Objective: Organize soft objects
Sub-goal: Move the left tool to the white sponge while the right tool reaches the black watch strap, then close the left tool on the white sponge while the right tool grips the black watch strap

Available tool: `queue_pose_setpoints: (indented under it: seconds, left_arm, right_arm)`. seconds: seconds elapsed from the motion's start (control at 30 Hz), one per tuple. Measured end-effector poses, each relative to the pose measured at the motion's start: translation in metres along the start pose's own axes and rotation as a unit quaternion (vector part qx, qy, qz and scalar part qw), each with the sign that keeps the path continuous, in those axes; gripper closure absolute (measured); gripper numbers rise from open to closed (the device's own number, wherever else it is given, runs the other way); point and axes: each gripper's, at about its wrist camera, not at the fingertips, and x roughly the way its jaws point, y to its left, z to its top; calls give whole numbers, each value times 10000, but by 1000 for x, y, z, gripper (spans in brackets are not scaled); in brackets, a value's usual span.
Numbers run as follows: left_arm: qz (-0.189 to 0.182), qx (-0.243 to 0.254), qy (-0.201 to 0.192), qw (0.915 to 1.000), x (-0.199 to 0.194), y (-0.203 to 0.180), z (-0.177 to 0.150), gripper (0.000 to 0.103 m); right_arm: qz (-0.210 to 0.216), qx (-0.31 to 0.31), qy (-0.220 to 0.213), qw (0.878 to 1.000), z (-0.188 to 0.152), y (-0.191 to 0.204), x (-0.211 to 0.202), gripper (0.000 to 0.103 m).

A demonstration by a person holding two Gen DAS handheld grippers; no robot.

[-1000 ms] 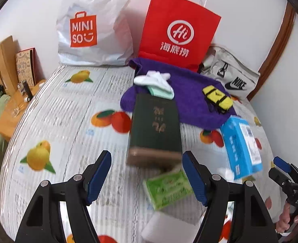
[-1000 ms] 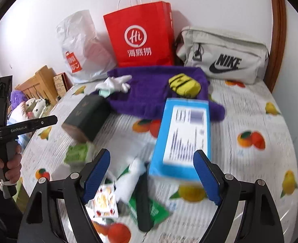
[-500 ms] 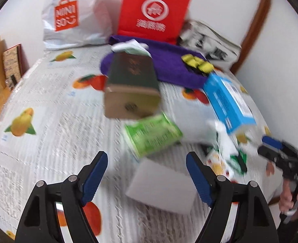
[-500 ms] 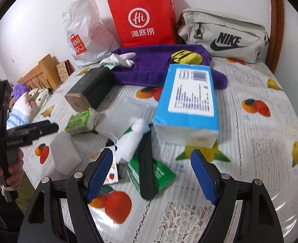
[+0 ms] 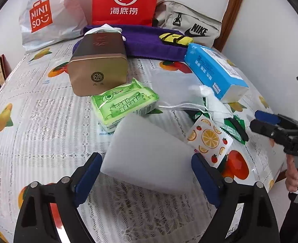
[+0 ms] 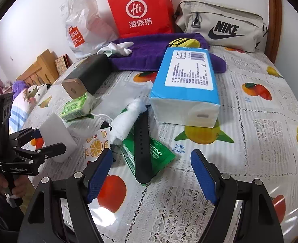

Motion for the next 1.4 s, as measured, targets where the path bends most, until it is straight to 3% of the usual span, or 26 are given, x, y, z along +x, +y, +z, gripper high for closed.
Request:
queue_pose_setpoints:
  seconds: [0.1,0.2,0.4,0.5,0.53,0.6,0.63,0.83,0.97,1.1,1.17,1.4]
  left_arm:
    - [197,-85,-9,9998,4,5,0,15]
    - [340,-167,-71,9993,5,14,3,15]
    - [217,-417,-288,9985,0,32,8,16]
    - [154,-565,-322,9978,1,38,9,16]
    - [143,-597,-336,9975,1,39,8,17]
    - [112,-658,-384,9970,1,41,7,20]
    - [103,-674,-395,9969,1,42,7,21]
    - [48,-750,-427,9963,0,45,6,25]
    - [57,-655,-399,9970,2,41,6,24]
    - [1,-717,-439,9965,0,42,5,26]
    - [-36,-826,-464,9955,-3,47,4,44]
    - [-144,-1036,-457,9935,-4,55,2,58]
  right_arm:
    - [-36,-87,-27,10000,1,3,6,23]
    - [-146,-284,-14,9995,4,7,13,34]
    - [-186,-595,192,9979,7,15,36,55]
    - [-258,-771,127,9966,8,19,43,57]
    - [-274,-823,62,9962,8,21,43,61]
    - [-249,-901,-17,9956,9,22,41,79]
    - [-197,-877,-33,9960,10,21,40,83]
    - [-88,-858,66,9963,11,22,41,82]
    - [25,-772,98,9970,12,21,49,76]
    - [116,-672,7,9977,16,19,47,83]
    - [78,-751,-96,9971,16,22,39,83]
    - [-28,-777,-181,9968,9,19,18,83]
